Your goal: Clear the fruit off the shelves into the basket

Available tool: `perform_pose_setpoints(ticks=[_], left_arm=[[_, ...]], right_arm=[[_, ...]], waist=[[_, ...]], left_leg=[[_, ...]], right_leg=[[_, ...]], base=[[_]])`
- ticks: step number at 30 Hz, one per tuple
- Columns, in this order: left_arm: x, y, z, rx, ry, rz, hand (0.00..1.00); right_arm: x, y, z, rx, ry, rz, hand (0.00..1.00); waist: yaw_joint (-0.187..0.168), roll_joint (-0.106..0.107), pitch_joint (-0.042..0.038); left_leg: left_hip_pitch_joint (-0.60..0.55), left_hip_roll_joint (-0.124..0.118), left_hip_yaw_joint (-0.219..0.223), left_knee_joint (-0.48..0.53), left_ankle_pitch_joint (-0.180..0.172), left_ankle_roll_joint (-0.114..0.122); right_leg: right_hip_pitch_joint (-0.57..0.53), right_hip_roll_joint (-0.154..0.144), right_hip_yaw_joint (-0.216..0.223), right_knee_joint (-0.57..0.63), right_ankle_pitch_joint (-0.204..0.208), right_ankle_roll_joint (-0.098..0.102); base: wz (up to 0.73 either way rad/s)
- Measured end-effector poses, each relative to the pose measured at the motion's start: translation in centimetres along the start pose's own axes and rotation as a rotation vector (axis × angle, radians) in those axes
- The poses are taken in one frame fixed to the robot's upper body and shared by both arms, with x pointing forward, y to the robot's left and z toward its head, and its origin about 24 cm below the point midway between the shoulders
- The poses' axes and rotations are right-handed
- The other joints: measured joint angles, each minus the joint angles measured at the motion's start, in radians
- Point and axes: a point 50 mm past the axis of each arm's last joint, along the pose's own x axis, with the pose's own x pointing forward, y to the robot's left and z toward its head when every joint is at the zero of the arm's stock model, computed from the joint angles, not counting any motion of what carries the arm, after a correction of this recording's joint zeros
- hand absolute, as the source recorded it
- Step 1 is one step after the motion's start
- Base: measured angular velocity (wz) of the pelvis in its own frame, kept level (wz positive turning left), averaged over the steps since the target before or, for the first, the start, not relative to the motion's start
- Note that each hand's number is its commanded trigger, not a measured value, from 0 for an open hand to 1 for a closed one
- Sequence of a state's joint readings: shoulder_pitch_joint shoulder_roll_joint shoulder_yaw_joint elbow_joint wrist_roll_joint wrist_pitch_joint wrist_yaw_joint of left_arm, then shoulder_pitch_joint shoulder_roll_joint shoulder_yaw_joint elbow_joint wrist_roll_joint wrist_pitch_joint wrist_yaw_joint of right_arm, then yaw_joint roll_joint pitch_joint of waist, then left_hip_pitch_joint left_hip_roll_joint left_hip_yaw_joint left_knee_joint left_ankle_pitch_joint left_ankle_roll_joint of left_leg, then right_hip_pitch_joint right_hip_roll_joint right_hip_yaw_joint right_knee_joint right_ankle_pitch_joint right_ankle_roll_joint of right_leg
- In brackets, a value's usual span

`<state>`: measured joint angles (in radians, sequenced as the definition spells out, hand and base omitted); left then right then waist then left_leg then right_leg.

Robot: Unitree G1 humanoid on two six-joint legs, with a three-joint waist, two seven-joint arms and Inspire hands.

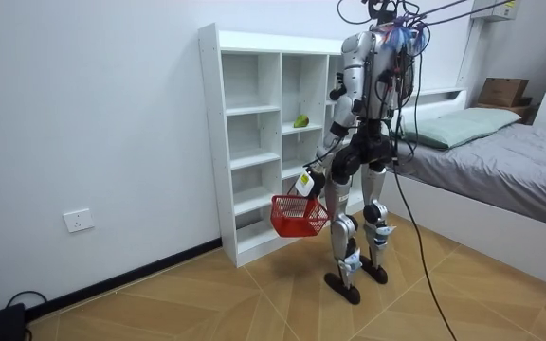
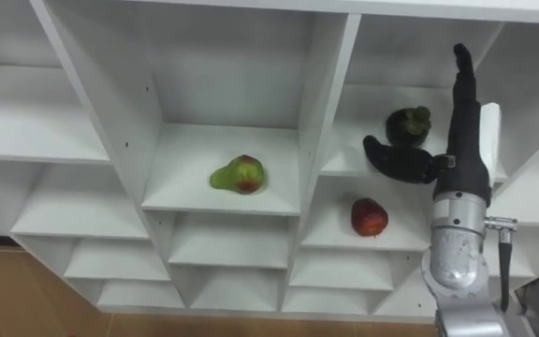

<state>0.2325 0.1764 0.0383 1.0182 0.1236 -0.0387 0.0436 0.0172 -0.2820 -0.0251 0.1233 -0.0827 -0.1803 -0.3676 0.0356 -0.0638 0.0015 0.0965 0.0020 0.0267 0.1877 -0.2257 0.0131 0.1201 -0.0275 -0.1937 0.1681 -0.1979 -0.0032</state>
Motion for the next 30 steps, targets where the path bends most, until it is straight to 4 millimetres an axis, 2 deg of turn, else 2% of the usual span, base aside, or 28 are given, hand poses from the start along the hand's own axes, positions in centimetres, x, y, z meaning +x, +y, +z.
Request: perform_pose_setpoints(ticks=[8,13,19,22,30], left_arm=[[0.0,0.2,-0.3,-0.018,0.025,-0.002,1.00],[-0.2,0.2,-1.1,-0.015,0.053,-0.002,1.00],[-0.4,0.2,-1.9,0.010,0.092,-0.006,1.00],[-0.4,0.2,-1.9,0.011,0.097,-0.008,1.00],[-0.4,0.2,-1.3,0.033,0.073,-0.015,1.00]], right_arm=[[0.7,-0.1,-1.1,-0.038,0.073,0.009,0.00],[0.8,0.0,-2.2,-0.051,0.122,0.020,0.00],[0.9,0.0,-2.5,-0.050,0.150,0.035,0.00],[0.9,0.1,-2.5,-0.041,0.153,0.038,0.00],[1.3,0.2,-2.8,-0.049,0.164,0.075,0.00]], waist=[[0.000,-0.010,-0.0057],[0.001,-0.011,-0.0035],[0.000,-0.005,0.0015],[0.000,-0.002,0.0038],[-0.002,0.000,0.0032]], left_leg=[[-0.001,0.000,-0.004,0.003,0.002,-0.001],[0.001,0.000,-0.007,0.009,0.002,-0.001],[-0.002,0.000,-0.006,0.013,0.002,-0.001],[-0.006,0.000,-0.007,0.016,0.002,-0.001],[-0.017,0.000,-0.012,0.017,0.003,-0.002]], right_leg=[[0.003,0.000,-0.007,0.001,0.001,-0.001],[0.009,0.000,-0.010,0.001,0.002,-0.002],[0.013,-0.001,-0.012,0.002,0.003,-0.003],[0.013,-0.002,-0.016,0.002,0.003,-0.003],[0.009,-0.001,-0.026,0.003,0.004,-0.005]], base=[[0.00],[0.01],[0.00],[0.04],[0.02]])
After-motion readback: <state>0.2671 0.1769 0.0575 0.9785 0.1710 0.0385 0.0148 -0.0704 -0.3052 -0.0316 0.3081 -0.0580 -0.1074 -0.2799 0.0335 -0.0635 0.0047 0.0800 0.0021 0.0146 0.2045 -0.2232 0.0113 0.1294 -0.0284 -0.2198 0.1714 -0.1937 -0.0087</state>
